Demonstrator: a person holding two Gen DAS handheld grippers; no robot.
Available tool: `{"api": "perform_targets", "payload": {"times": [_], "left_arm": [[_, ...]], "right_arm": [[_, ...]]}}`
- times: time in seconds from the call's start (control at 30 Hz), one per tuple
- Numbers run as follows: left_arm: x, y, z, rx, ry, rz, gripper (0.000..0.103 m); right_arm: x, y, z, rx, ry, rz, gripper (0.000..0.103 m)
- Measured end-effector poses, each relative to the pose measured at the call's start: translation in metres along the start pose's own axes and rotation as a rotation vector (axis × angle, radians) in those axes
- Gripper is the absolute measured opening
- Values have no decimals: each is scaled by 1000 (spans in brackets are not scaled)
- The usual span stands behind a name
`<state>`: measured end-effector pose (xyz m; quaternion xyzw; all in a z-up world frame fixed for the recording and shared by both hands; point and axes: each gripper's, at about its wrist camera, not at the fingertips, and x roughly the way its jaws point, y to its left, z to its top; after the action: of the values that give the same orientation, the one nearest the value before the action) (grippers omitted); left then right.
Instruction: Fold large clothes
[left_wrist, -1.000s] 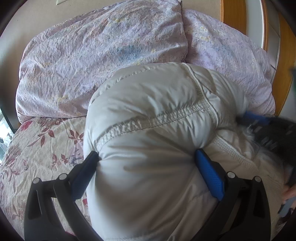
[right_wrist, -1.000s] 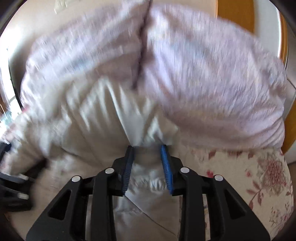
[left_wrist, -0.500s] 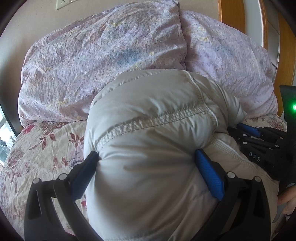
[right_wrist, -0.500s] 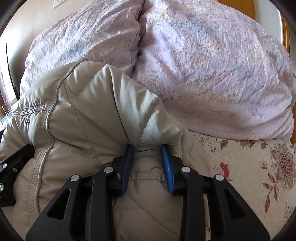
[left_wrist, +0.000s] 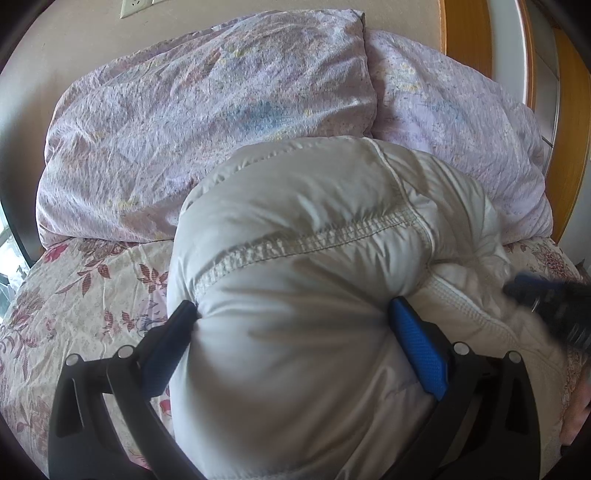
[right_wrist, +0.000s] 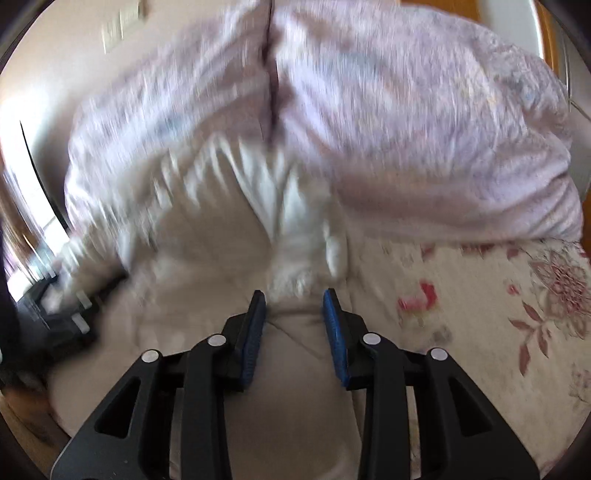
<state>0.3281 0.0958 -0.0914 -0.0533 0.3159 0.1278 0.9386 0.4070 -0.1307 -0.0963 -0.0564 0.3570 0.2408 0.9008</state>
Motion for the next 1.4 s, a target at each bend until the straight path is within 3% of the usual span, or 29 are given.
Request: {"api": "perform_targets", "payload": {"times": [0.2,0.23,0.27,0.33,0.4,0.47,0.57,0.7,0.9,1.13,1.4], "left_arm": [[-12,-3,2,8,7,28,101],[-16,-2,1,1,6,27,101],[-24,1,0,-10,2,27,101],[-37,3,-2,-16,-5,27,101],[-52,3,-6,-10,-15,31,101],[-69,2,-12,3,-26,38,101],[-96,2,-26,14,-29,41,101],[-133,3,-53,12,-9,48,101],[-172,3,-81,-24,42,59,101],[-189,1,-95,-69,134,36,101],[-207,-4,-92,-69,156,6,101]], "right_arm": [[5,3,0,17,34,-33,39],[-1,4,1,20,39,-38,47],[-12,2,0,25,34,-54,66],[-32,4,-3,33,7,-77,82],[-52,3,-9,41,-25,-59,83],[-70,4,-16,42,-37,-56,94],[-90,11,-28,34,-49,-71,102],[-109,24,-50,23,-2,-110,102],[-147,36,-80,20,-36,-91,102],[-166,38,-94,77,24,-37,102],[-184,47,-101,72,45,-37,102]]}}
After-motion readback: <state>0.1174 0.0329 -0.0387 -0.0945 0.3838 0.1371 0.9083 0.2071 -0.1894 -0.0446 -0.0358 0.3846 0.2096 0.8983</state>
